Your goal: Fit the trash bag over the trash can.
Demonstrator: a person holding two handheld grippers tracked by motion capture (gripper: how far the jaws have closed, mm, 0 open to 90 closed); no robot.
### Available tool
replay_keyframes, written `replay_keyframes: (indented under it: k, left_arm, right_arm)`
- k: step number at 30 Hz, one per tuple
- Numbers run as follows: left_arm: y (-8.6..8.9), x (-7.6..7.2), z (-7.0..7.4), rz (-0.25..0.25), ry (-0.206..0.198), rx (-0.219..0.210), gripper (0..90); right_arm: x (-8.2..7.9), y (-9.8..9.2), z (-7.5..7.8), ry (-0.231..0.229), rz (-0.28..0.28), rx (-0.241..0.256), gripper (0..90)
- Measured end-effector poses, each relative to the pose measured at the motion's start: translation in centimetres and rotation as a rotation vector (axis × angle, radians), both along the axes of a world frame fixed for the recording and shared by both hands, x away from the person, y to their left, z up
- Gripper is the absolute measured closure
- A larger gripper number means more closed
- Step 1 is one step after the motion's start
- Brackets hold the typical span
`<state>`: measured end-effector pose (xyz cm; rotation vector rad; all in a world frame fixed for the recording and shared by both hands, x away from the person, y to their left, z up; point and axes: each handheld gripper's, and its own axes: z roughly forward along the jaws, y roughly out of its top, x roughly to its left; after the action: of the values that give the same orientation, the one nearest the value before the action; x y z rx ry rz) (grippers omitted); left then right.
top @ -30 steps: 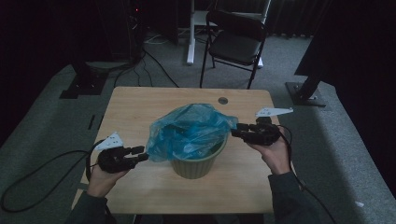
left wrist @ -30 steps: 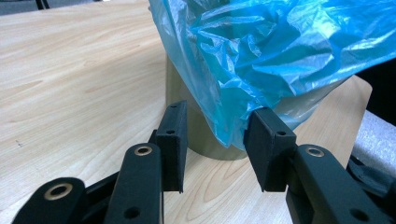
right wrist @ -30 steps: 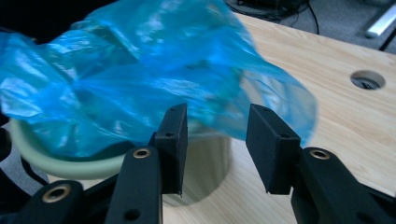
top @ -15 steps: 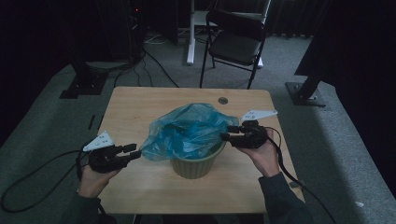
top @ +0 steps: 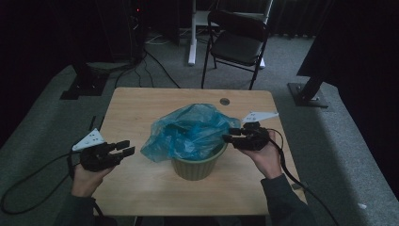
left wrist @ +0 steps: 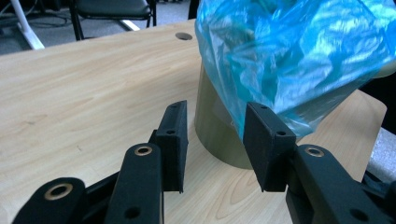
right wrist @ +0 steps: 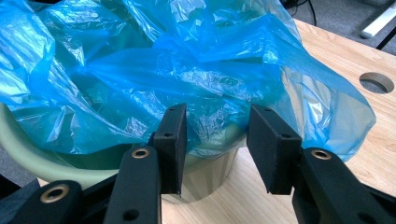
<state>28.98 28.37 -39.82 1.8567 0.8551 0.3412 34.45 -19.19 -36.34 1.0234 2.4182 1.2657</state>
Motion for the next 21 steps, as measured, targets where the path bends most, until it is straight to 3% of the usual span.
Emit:
replay_keyframes:
  k: [6,13,21]
  left_arm:
    - [-0.6,0.6,1.0,0.001,-0.024,0.021,60.7]
    - [-3.0,3.2,2.9,-0.026,-0.053,0.080,60.0]
    - [-5.4,5.0,3.6,-0.058,-0.061,0.122,59.0]
  right_arm:
    - [0.0,0.0,0.0,-0.001,0.000,0.000,58.4]
    - [0.0,0.0,0.0,-0.003,0.001,0.000,58.5]
    - [0.0,-0.1,-0.1,-0.001,0.001,0.011,58.4]
